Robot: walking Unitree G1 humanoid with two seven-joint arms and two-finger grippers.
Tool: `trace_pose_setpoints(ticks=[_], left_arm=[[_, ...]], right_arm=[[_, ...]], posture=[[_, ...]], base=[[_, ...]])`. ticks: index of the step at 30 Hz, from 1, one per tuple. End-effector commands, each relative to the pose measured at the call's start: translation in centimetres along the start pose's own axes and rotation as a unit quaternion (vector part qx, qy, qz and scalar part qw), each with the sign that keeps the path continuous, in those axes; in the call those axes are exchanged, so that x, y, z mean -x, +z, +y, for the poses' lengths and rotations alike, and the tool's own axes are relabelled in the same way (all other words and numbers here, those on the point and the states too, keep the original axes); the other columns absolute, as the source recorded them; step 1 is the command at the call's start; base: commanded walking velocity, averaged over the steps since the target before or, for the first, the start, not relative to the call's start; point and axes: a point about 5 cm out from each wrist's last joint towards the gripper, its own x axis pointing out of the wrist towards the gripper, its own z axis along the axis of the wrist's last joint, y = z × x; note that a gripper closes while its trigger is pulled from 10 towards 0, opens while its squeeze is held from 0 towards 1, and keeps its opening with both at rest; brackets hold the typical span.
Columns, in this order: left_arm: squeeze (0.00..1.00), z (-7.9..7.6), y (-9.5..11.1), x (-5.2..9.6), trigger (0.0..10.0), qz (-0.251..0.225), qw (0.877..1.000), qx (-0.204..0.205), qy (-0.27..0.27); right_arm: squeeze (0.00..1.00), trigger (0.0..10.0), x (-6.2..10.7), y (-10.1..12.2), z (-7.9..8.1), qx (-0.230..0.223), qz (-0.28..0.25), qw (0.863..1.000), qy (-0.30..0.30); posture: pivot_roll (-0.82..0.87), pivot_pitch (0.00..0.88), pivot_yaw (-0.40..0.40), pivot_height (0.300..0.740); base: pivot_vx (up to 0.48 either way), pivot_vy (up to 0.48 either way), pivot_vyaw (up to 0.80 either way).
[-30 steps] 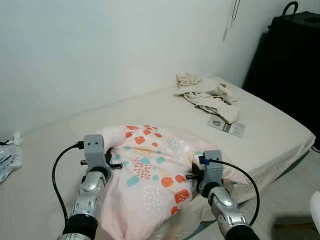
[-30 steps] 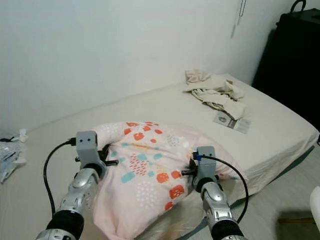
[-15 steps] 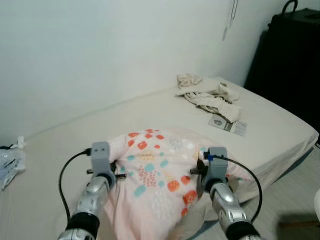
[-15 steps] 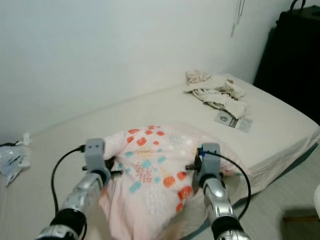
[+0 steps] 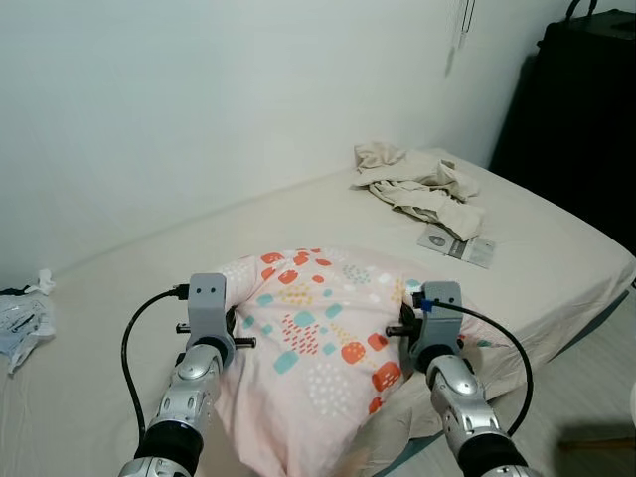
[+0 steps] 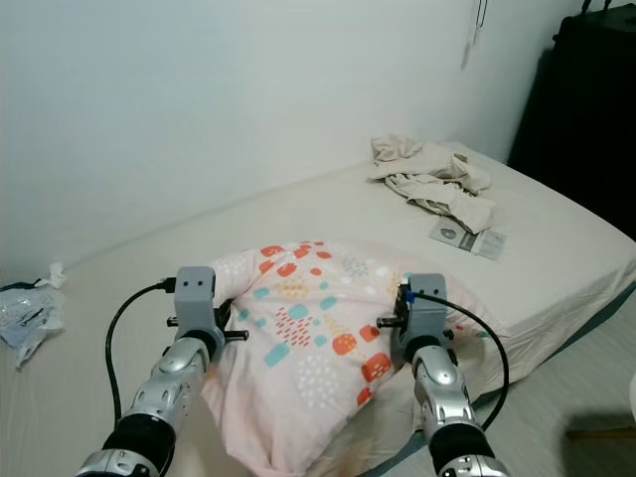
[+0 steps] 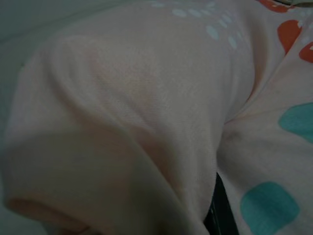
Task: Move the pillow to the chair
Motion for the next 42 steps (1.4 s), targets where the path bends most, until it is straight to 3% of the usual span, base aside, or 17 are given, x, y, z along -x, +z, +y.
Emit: trace_pose_setpoints(ticks=[1, 8, 12, 16, 21, 33, 38, 42], left_arm=[[0.00, 0.0, 0.6, 0.1, 10.0, -0.023, 1.000, 0.000, -0.009], [0.00, 0.1, 0.7, 0.2, 10.0, -0.021, 0.999, -0.023, -0.016], [0.00, 0.4, 0.5, 0.3, 10.0, -0.014, 1.000, -0.024, 0.001], [0.00, -0.2, -0.3, 0.4, 10.0, -0.001, 1.000, -0.026, -0.012], [0.00, -0.7, 0.4, 0.2, 10.0, -0.006, 0.999, -0.035, -0.027], [0.00, -0.3, 0.7, 0.1, 10.0, -0.013, 1.000, 0.009, -0.019], [0.00, -0.8, 1.3, 0.1, 10.0, -0.025, 0.999, -0.014, -0.034], [0.00, -0.8, 1.5, 0.1, 10.0, -0.028, 0.999, -0.002, -0.025]], right_arm=[[0.00, 10.0, 0.0, 0.1, 0.5, -0.001, 0.000, 1.000, 0.015], [0.00, 10.0, 0.1, -0.3, 1.9, -0.002, 0.008, 0.998, 0.056], [0.00, 10.0, 0.5, -0.9, 3.1, 0.032, 0.015, 0.995, 0.096], [0.00, 10.0, 0.6, -1.1, 2.8, 0.013, 0.016, 0.996, 0.082], [0.00, 10.0, 0.2, -0.4, 2.7, -0.015, 0.008, 0.998, 0.063], [0.00, 10.0, 0.0, 0.0, 2.1, -0.014, 0.006, 0.998, 0.060], [0.00, 10.0, 0.0, 0.3, 1.9, -0.027, 0.000, 0.998, 0.063], [0.00, 10.0, 0.0, 0.1, 2.5, -0.032, 0.004, 0.997, 0.074]], posture=[[-0.04, 0.059, 0.052, 0.740], [-0.02, 0.083, 0.022, 0.740], [-0.02, 0.061, 0.041, 0.740], [-0.02, 0.061, 0.052, 0.740], [-0.01, 0.035, 0.072, 0.740], [-0.04, 0.053, 0.074, 0.740], [-0.03, 0.053, 0.073, 0.740], [-0.01, 0.052, 0.071, 0.740]], base=[[0.000, 0.000, 0.00], [0.000, 0.000, 0.00], [0.000, 0.000, 0.00], [0.000, 0.000, 0.00], [0.000, 0.000, 0.00], [0.000, 0.000, 0.00], [0.000, 0.000, 0.00], [0.000, 0.000, 0.00]])
